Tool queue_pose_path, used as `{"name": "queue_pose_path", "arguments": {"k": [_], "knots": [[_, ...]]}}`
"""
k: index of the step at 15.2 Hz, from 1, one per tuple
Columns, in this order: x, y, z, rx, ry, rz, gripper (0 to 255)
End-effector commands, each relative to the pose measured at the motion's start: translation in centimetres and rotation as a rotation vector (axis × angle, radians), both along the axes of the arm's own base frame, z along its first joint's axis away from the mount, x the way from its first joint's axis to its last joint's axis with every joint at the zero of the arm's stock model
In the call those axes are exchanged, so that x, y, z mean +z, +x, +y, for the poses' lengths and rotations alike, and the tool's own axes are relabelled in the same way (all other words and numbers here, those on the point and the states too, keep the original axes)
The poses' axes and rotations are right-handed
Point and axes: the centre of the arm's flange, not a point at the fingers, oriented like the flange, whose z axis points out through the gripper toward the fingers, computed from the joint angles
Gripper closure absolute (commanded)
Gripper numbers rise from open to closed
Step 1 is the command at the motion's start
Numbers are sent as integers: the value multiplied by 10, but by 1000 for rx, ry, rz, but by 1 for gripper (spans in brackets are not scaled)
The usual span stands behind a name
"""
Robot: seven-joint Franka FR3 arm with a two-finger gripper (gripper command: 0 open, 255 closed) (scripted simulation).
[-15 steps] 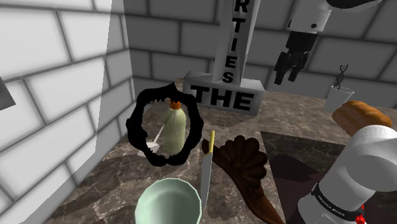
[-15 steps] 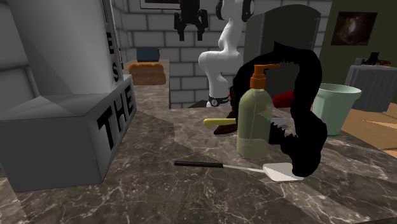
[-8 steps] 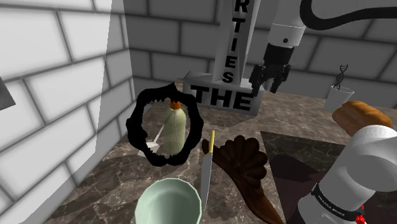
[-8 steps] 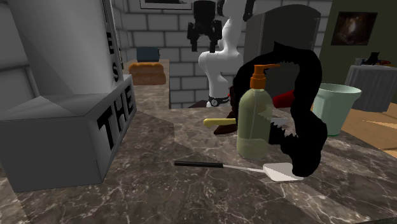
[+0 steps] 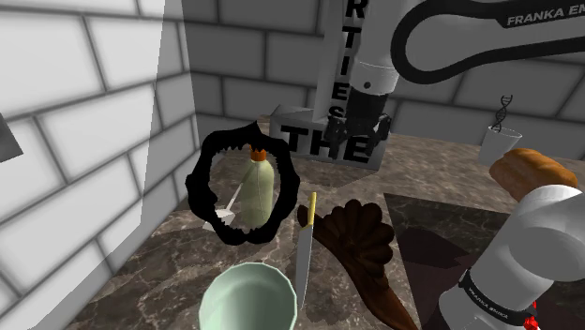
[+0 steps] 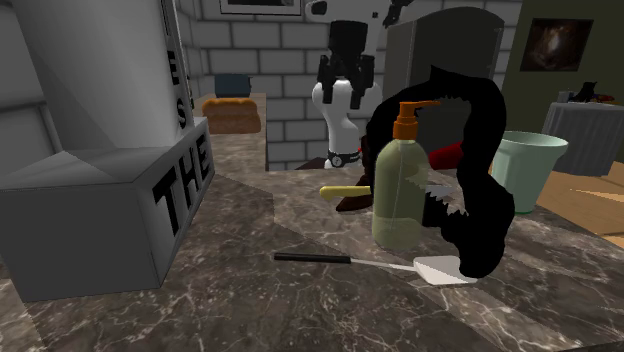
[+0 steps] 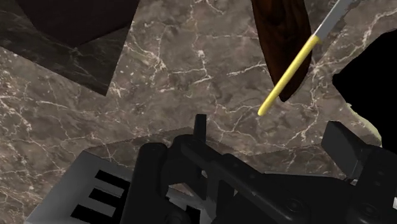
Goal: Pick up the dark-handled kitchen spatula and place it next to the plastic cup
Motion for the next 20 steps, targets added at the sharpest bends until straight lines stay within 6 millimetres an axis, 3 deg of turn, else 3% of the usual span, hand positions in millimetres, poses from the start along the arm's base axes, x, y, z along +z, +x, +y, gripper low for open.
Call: {"name": "queue_pose_path", "arguments": {"k": [1, 11, 20], "knots": [[-9, 14, 24, -46, -4, -12, 0], [-67, 95, 116, -261, -39, -62, 0], [-117, 184, 180, -454, -69, -106, 0]]}}
